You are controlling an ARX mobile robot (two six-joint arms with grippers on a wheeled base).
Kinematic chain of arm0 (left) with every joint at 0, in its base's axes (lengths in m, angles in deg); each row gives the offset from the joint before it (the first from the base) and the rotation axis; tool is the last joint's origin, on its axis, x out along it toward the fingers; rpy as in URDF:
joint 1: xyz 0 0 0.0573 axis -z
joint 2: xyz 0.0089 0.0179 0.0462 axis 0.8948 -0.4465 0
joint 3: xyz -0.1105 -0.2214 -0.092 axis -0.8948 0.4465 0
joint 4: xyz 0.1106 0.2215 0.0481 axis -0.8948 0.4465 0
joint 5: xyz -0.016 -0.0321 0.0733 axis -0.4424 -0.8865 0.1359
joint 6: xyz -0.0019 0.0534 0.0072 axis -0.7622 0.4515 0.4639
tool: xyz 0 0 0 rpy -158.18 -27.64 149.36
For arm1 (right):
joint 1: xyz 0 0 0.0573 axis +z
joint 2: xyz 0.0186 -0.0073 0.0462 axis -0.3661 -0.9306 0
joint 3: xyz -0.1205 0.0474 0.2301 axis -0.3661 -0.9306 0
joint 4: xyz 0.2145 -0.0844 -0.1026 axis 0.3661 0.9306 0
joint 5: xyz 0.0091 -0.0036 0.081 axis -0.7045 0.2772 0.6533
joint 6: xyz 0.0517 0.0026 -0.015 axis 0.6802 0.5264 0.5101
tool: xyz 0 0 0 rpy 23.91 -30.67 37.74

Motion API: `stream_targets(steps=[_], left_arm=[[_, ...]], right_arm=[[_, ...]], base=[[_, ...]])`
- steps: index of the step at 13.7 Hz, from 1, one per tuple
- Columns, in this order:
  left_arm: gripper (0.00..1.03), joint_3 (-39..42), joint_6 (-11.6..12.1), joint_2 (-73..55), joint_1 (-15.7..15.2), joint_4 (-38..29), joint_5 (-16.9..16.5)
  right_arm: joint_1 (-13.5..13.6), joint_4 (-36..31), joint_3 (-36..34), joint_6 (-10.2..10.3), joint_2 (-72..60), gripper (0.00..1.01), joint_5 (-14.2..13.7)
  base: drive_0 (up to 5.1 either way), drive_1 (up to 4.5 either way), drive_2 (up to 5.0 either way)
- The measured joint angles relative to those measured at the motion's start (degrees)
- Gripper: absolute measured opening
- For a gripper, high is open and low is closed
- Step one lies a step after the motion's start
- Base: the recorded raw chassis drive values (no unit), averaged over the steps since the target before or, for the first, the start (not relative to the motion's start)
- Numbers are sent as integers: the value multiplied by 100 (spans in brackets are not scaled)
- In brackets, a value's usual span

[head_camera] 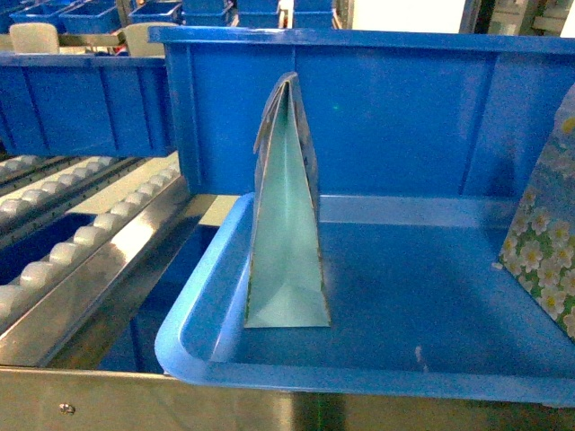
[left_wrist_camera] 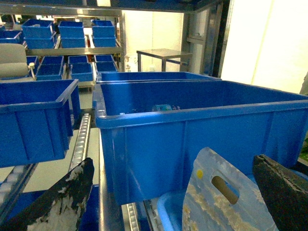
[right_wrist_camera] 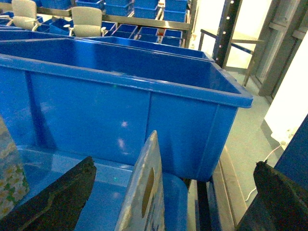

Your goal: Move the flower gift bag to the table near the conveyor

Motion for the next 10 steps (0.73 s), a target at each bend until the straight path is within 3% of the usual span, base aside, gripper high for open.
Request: stream_targets(steps=[2,5,10], left_arm=[[98,0,0,0,0,7,0],[98,0,2,0,0,4,0],[98,0,0,0,0,4,0]], right_arm=[[-59,-74,197,0,-214,98,-4],[-55,-153,393,17,-656,98,210],[-50,-352,308,55,-1320,98,260]], base=[[0,0,0],[0,0,0],[0,0,0]])
